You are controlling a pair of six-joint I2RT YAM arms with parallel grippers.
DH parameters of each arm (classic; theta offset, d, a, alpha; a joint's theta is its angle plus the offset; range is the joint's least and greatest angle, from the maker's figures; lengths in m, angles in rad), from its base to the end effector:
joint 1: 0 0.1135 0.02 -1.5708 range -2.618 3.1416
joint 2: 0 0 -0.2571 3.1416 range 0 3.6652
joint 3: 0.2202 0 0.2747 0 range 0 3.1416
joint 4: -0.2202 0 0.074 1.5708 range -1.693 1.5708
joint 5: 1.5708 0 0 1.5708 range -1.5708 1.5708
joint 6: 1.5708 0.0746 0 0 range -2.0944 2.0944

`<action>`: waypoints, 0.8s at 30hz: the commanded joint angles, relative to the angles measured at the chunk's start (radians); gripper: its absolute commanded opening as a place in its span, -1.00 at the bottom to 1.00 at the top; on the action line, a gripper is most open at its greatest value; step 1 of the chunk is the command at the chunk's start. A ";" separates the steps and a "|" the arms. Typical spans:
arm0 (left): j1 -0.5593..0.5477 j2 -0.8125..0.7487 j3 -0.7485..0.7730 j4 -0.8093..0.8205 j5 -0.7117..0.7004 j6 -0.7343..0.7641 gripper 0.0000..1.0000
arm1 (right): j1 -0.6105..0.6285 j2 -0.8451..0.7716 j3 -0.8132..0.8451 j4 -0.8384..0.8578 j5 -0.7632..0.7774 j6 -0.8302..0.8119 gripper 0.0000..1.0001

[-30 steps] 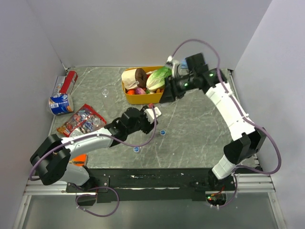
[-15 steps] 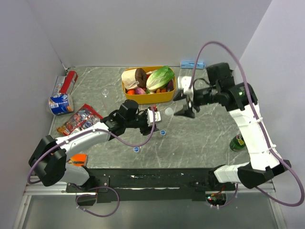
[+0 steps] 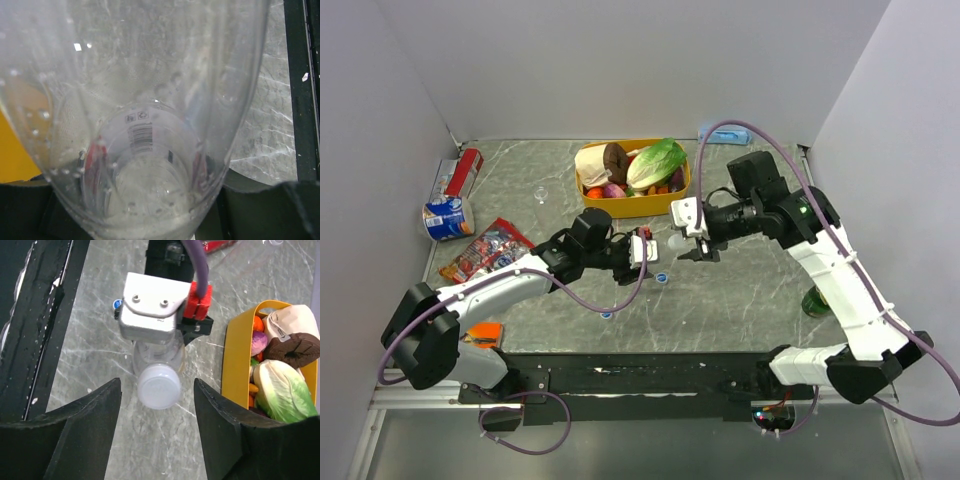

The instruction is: Screw on the bottle caps

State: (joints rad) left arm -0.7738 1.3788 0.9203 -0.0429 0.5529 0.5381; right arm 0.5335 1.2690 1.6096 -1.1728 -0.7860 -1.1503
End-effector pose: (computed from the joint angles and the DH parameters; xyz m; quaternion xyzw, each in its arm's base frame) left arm 0.2290 -0.2785 0.2350 0.6151 0.5711 -0.2909 0.4592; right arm 0.1983 0.1784 0.4114 -0.7347 0.4707 0.2391 0.4261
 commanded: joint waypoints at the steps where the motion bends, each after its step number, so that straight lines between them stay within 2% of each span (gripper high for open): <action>1: 0.001 -0.007 0.040 0.037 0.036 0.007 -0.98 | 0.005 0.035 0.022 0.053 -0.018 0.076 0.26; 6: 0.001 -0.011 0.032 0.083 0.035 -0.015 -0.98 | 0.006 0.059 0.019 0.074 -0.047 0.155 0.11; 11: 0.001 -0.011 0.029 0.117 0.027 -0.047 -0.98 | 0.003 0.089 0.036 0.094 -0.068 0.233 -0.35; 12: -0.001 -0.006 0.032 0.120 0.024 -0.058 -0.98 | -0.003 0.089 0.039 0.114 -0.070 0.297 -0.41; 13: 0.001 -0.001 0.034 0.126 0.010 -0.075 -0.73 | -0.009 0.086 0.042 0.148 -0.076 0.334 -0.51; 15: 0.001 0.017 0.044 0.159 -0.016 -0.166 -0.05 | -0.010 0.086 0.059 0.176 -0.037 0.449 -0.59; 16: 0.001 0.020 0.051 0.172 -0.068 -0.203 0.52 | -0.012 0.089 0.068 0.179 0.020 0.468 -0.64; 17: 0.001 0.017 0.051 0.185 -0.100 -0.278 0.97 | -0.012 0.095 0.084 0.144 0.057 0.469 -0.67; 20: -0.001 -0.015 0.055 0.190 -0.224 -0.352 0.93 | -0.024 0.121 0.159 0.024 0.197 0.413 -0.72; 24: 0.001 -0.040 0.149 0.074 -0.347 -0.386 0.92 | -0.104 0.121 0.214 -0.066 0.303 0.391 -0.76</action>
State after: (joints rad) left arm -0.7719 1.3899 0.9508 0.0582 0.3683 0.2592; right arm 0.4976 1.3960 1.7496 -1.1343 -0.6464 -0.7746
